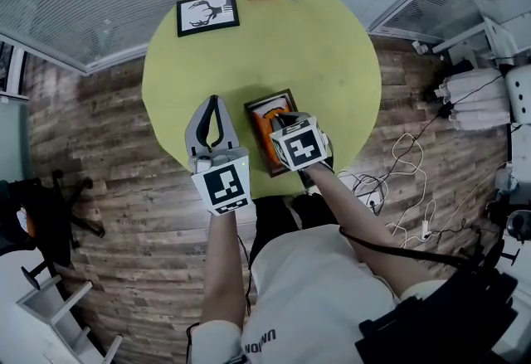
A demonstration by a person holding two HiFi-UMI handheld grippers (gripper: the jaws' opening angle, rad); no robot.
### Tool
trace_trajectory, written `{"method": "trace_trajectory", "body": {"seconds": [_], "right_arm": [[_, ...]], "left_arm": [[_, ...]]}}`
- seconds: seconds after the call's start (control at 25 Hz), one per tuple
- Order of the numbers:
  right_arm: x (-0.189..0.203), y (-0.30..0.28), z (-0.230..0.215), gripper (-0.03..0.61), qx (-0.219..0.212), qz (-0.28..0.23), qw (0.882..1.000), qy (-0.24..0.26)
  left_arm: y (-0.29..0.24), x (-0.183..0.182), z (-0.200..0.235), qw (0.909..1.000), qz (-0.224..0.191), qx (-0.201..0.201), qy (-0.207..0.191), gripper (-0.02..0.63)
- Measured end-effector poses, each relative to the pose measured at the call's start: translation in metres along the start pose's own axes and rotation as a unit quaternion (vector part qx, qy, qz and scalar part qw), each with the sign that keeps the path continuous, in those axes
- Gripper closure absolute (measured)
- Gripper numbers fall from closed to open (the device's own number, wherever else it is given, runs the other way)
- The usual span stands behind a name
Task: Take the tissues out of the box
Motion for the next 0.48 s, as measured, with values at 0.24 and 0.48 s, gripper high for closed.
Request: {"method": "trace_trajectory", "body": {"seconds": [0.24,0.48], "right_arm": [[-0.003,0.007,0.002,0.555,-0.007,-0.011,1.0,0.002],[-0.008,0.011,0.002,0.555,-0.008,-0.02,1.0,0.005]], "left_arm": [[0.001,-0.005,0.0,0.9998,-0.01,-0.01,0.011,0.601],[0.003,-0.005,0.0,1.0,-0.004,-0.009,-0.003,0.601]]}}
Point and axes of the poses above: the fingertips, and each gripper's own axes: y backward along the fingers, z to its left, x out of its underside, the point moved 3 cm from there along y, backward along the fingers, and after that the axes turned 7 degrees about -z, right-handed, at the moved point
